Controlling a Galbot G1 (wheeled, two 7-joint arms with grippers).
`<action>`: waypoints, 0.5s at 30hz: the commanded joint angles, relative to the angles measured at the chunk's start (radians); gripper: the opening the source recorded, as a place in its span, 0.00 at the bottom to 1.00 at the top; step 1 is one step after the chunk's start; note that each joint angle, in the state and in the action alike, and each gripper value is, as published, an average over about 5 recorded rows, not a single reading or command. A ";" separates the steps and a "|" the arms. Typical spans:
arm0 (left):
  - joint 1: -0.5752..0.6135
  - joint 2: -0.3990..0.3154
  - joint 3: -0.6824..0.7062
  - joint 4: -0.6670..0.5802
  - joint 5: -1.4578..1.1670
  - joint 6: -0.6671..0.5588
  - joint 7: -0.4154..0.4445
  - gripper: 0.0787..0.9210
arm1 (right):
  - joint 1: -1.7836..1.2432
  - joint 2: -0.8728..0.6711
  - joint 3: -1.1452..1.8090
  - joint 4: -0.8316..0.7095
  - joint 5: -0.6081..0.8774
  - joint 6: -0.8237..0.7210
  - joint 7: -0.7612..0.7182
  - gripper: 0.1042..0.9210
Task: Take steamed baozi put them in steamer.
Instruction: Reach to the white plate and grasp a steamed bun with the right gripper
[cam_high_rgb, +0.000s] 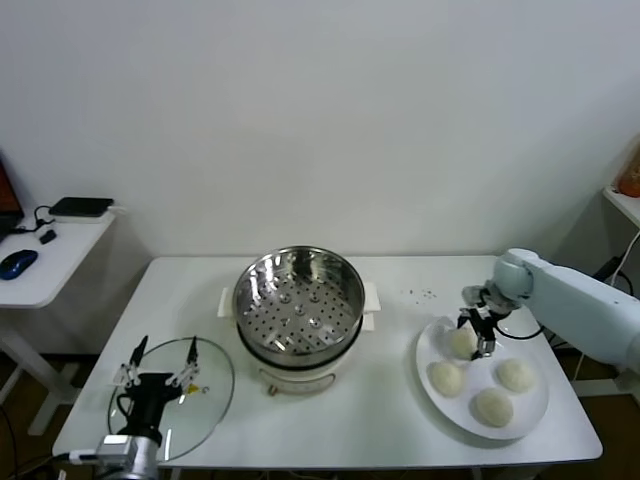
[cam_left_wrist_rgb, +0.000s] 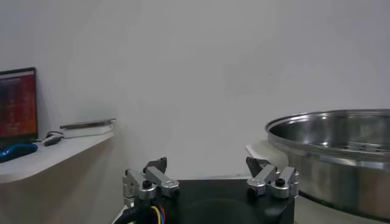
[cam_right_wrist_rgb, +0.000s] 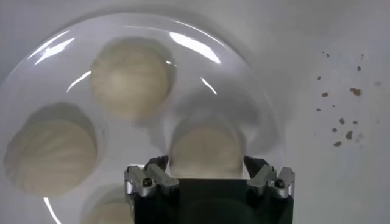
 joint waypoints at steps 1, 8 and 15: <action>0.001 -0.002 0.000 0.002 0.001 0.000 -0.001 0.88 | -0.007 0.003 0.010 -0.007 -0.008 0.002 0.002 0.78; 0.002 -0.003 -0.002 0.003 0.001 0.000 -0.004 0.88 | -0.011 -0.002 0.018 0.003 -0.004 0.002 0.004 0.71; 0.003 -0.003 -0.004 0.002 0.001 -0.001 -0.005 0.88 | 0.057 -0.020 0.000 0.047 0.024 0.011 0.003 0.71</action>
